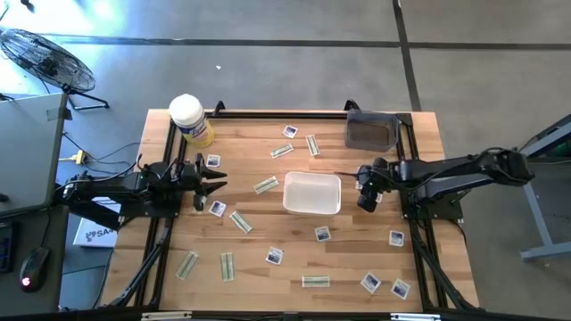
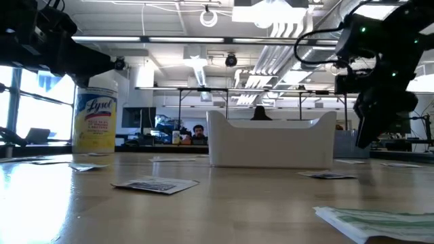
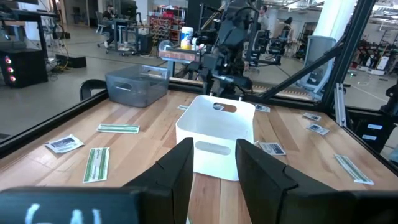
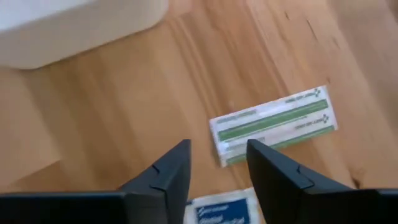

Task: Pick & Place First Aid Supplies
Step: Put the green bandage into the black bin

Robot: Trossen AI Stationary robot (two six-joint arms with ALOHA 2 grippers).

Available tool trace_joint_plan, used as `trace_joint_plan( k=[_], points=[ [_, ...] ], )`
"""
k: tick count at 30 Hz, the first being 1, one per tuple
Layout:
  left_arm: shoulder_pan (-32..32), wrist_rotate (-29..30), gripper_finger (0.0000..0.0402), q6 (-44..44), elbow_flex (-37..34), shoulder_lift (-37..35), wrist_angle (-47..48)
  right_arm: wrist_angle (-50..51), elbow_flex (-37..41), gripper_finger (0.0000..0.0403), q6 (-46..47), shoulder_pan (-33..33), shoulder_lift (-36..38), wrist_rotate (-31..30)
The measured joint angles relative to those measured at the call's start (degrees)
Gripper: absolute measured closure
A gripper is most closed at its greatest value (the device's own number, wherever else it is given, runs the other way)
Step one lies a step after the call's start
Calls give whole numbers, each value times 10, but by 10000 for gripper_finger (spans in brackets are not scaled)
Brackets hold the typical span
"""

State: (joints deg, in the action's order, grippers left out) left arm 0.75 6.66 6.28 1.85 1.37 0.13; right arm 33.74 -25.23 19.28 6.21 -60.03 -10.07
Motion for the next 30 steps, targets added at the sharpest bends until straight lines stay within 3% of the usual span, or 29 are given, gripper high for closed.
trace_joint_plan(
  k=[18,30],
  points=[
    [0,0,283,0,0,0,0,-13,-3,265,0,51,-103,24],
    [0,0,283,0,0,0,0,-24,-2,279,-17,49,-108,25]
  ],
)
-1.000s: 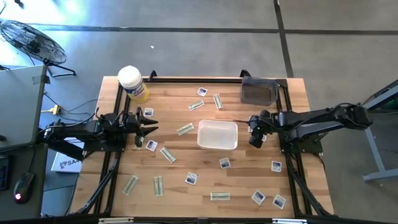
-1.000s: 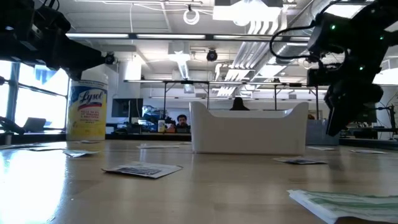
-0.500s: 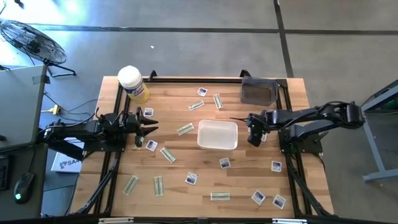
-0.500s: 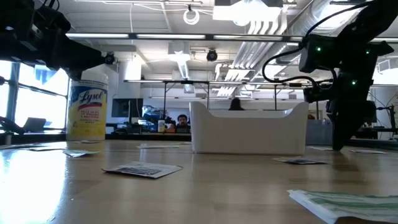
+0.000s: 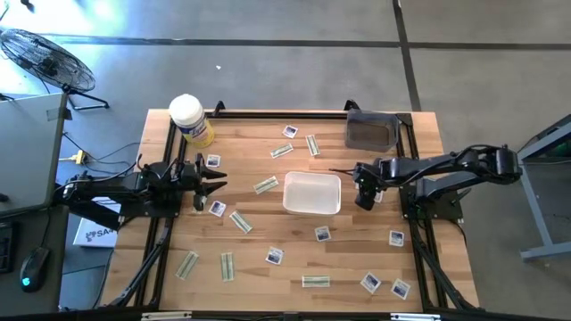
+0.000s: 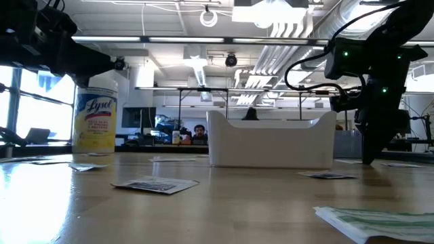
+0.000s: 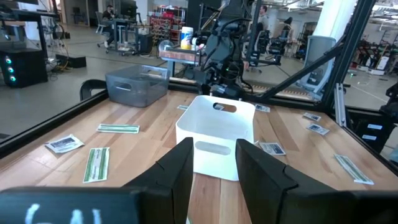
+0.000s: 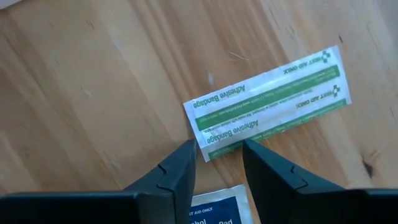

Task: Pick & Place First Aid Supplies
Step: Put the green bandage into the black bin

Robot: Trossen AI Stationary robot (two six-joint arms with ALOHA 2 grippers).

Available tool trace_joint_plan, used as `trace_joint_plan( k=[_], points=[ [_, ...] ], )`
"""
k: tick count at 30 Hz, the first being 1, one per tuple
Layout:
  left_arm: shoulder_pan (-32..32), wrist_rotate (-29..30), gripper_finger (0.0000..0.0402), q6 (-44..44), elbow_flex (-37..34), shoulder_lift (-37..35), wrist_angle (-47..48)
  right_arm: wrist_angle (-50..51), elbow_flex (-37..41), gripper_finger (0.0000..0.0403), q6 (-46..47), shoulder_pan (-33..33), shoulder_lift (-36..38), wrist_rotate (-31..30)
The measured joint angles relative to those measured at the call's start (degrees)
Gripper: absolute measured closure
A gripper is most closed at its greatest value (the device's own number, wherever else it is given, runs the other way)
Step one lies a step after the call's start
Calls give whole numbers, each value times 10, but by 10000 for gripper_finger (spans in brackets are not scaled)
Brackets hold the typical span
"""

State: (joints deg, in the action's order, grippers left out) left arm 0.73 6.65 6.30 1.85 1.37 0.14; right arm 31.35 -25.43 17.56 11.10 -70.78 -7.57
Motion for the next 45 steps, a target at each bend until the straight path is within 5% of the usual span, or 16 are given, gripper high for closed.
trace_joint_plan(
  k=[12,24,45],
  points=[
    [0,0,283,0,0,0,0,-17,0,295,-29,-52,-2,-29],
    [0,0,283,0,0,0,0,-20,0,316,-42,9,-2,28],
    [0,0,283,0,0,0,0,-29,0,401,-42,9,-2,35]
  ],
)
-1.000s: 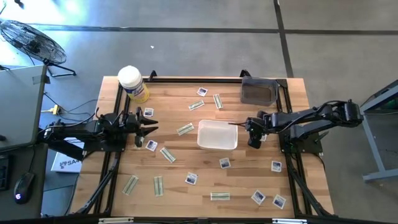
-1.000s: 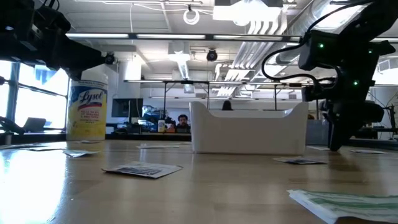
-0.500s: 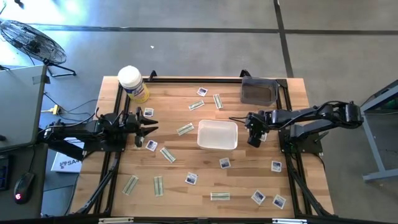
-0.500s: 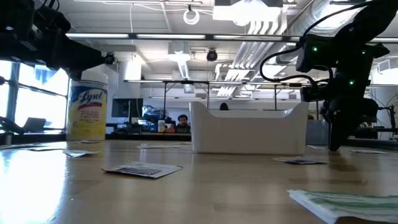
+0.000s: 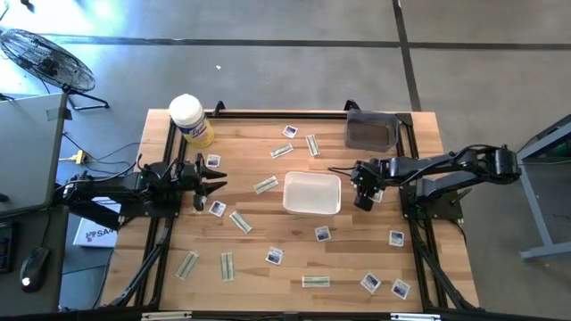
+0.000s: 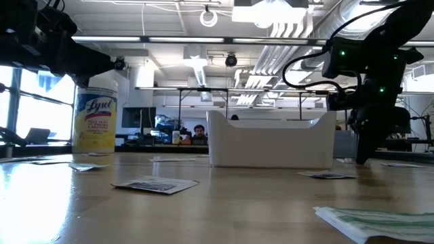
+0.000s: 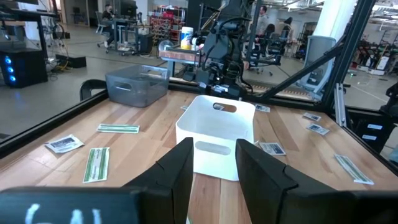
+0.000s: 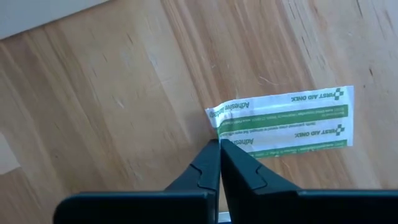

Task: Pick & Place First Aid Supplies
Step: Put the green bandage into the black bin

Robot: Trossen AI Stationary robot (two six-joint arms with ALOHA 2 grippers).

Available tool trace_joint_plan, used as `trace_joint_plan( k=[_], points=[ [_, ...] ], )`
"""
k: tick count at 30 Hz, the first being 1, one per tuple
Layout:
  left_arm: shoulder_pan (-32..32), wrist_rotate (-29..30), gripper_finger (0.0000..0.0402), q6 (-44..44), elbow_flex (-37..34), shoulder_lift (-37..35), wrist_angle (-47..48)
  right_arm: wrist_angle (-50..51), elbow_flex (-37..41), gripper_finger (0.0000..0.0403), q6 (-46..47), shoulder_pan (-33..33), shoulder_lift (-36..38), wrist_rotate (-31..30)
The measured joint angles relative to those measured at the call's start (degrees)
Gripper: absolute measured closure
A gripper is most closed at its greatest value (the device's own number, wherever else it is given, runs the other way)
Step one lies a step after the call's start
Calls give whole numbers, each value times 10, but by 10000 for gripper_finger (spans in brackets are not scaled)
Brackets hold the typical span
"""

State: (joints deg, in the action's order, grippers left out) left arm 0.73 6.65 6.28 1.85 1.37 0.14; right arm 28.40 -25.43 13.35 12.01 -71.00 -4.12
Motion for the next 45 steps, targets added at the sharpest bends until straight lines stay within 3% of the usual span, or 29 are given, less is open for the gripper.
trace_joint_plan(
  k=[10,16,24,31,38,45],
  points=[
    [0,0,283,0,0,0,0,47,-20,401,47,0,24,-9],
    [0,0,283,0,0,0,0,143,-108,401,55,0,28,-36],
    [0,0,283,0,0,0,0,280,-273,402,168,21,28,-104],
    [0,0,283,0,0,0,0,338,-368,402,245,107,28,-170],
    [0,0,283,0,0,0,0,327,-345,402,262,242,20,-148],
    [0,0,283,0,0,0,0,295,-337,401,227,329,-94,-136]
  ],
)
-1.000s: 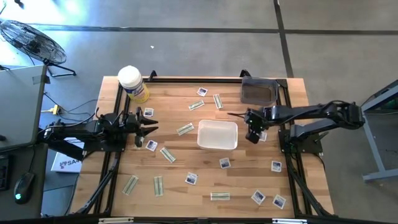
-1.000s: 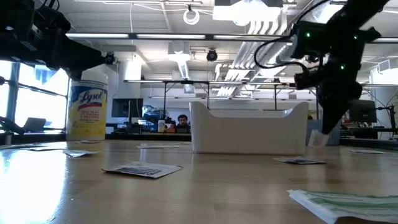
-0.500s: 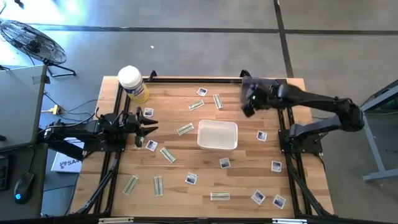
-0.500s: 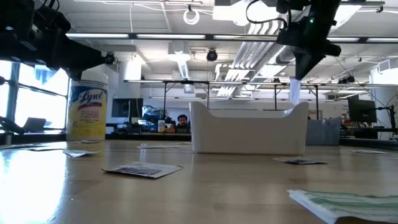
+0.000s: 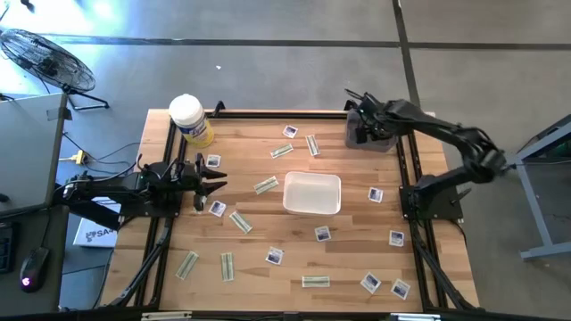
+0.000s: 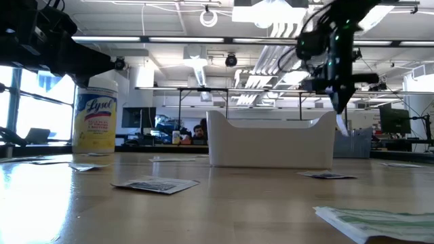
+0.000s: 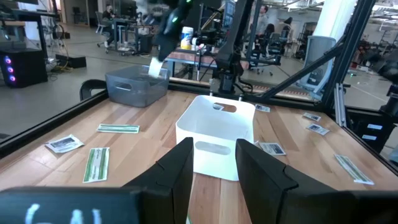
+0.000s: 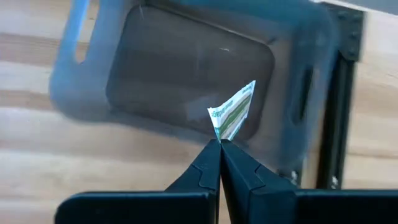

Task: Pick & Place First Aid Supplies
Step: Put the green bandage into the black bin

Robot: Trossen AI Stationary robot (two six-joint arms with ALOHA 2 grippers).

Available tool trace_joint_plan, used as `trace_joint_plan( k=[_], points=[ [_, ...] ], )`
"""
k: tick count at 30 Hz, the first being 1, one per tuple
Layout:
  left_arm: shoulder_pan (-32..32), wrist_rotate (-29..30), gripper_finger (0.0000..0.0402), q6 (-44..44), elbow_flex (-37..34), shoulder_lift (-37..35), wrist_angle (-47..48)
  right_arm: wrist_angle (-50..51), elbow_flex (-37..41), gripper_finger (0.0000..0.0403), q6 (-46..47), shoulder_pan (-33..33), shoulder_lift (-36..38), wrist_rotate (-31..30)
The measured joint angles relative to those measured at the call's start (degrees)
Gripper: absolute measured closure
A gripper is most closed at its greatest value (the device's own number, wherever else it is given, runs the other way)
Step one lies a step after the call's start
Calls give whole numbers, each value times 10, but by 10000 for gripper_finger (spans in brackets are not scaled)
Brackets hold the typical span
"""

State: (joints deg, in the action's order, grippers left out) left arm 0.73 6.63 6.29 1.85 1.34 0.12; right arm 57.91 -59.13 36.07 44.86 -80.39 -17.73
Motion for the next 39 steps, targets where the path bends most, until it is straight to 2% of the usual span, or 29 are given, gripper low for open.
trace_joint_plan(
  k=[5,10,14,20,26,33,39],
  points=[
    [0,0,283,0,0,0,0,-62,0,402,-40,47,-82,35],
    [0,0,283,0,0,0,0,-68,0,396,-41,86,-126,11],
    [0,0,283,0,0,0,0,-81,0,382,-42,100,-134,-21],
    [0,0,283,0,0,0,0,-132,-1,345,-55,104,-134,-11],
    [0,0,283,0,0,0,0,-139,-1,295,-61,104,-132,-9],
    [0,0,283,0,0,0,0,-89,-1,257,-79,58,-49,1],
    [0,0,283,0,0,0,0,3,-1,256,-18,-74,56,14]
  ],
)
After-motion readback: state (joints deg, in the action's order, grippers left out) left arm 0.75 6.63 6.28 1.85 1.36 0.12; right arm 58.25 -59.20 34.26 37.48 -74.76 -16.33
